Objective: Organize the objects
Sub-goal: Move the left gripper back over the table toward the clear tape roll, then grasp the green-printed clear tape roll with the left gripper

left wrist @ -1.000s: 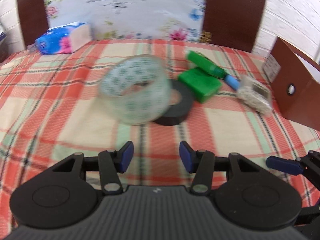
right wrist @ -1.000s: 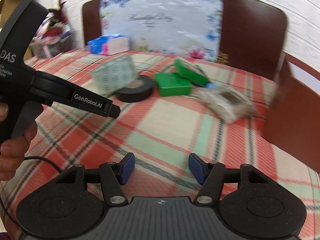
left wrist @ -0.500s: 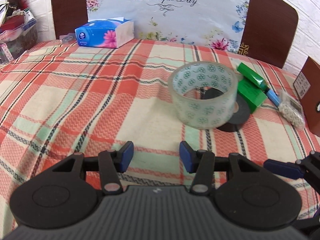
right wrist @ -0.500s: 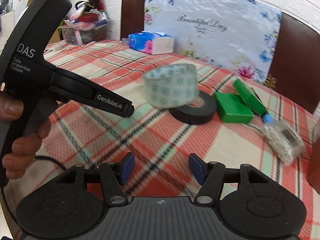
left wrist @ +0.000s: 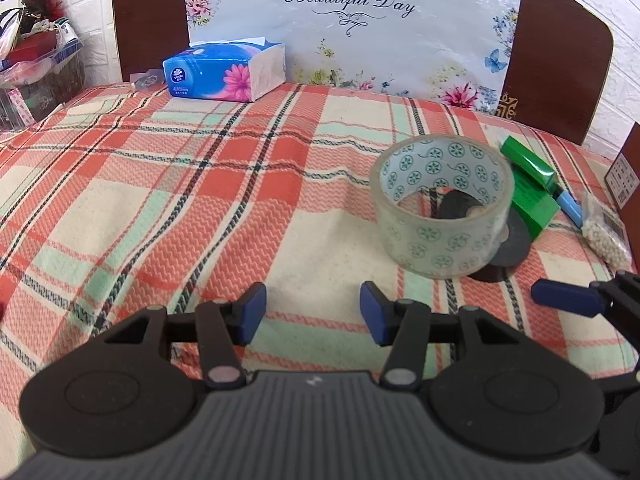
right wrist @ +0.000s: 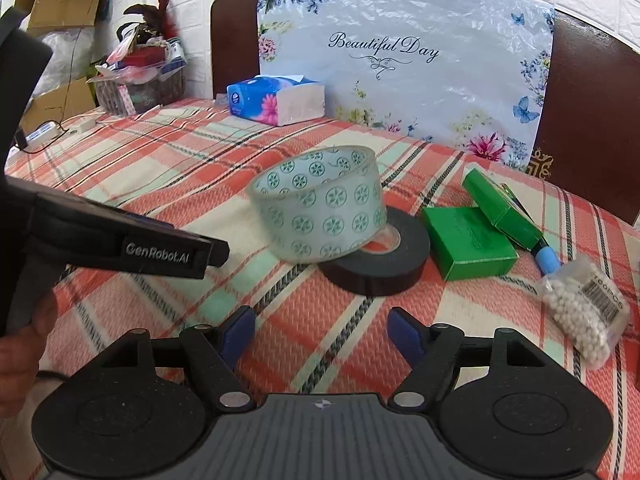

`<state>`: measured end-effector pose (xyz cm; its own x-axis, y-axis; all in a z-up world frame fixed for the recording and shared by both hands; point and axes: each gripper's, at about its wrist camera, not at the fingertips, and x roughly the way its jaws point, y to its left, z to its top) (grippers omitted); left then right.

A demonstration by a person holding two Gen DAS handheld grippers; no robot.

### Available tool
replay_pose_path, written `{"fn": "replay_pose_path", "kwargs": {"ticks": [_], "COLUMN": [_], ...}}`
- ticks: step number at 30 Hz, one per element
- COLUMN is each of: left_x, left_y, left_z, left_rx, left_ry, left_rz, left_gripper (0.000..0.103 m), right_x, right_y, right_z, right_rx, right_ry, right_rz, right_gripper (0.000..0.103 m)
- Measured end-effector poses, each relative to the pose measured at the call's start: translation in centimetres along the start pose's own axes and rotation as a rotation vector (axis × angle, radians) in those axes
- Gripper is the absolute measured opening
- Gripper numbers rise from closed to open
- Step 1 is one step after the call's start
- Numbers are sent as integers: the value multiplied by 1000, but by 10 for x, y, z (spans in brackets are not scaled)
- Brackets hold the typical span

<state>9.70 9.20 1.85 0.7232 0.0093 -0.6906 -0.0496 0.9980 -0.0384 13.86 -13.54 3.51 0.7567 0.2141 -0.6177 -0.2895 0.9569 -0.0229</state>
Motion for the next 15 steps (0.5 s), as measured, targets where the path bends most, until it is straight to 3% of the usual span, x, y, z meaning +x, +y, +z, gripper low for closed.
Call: {"fn": "replay_pose_path", "kwargs": {"ticks": [5, 8, 15], "left_x": [4, 4, -6], "left_y": [2, 4, 11], "left_z": [2, 4, 11], "left_rx": [-4, -17, -115], "left_ry": [-2, 1, 4], "left_rz": [7, 0, -155], "left_gripper": [56, 57, 57], "right_x": [8, 16, 24], "right_y": [0, 0, -16], "right_z": [5, 8, 9], "right_rx": [-7, -5, 33], "right_ry": [-23, -32, -46], "right_rz": [-5, -21, -29], "right_gripper": [78, 87, 88]}}
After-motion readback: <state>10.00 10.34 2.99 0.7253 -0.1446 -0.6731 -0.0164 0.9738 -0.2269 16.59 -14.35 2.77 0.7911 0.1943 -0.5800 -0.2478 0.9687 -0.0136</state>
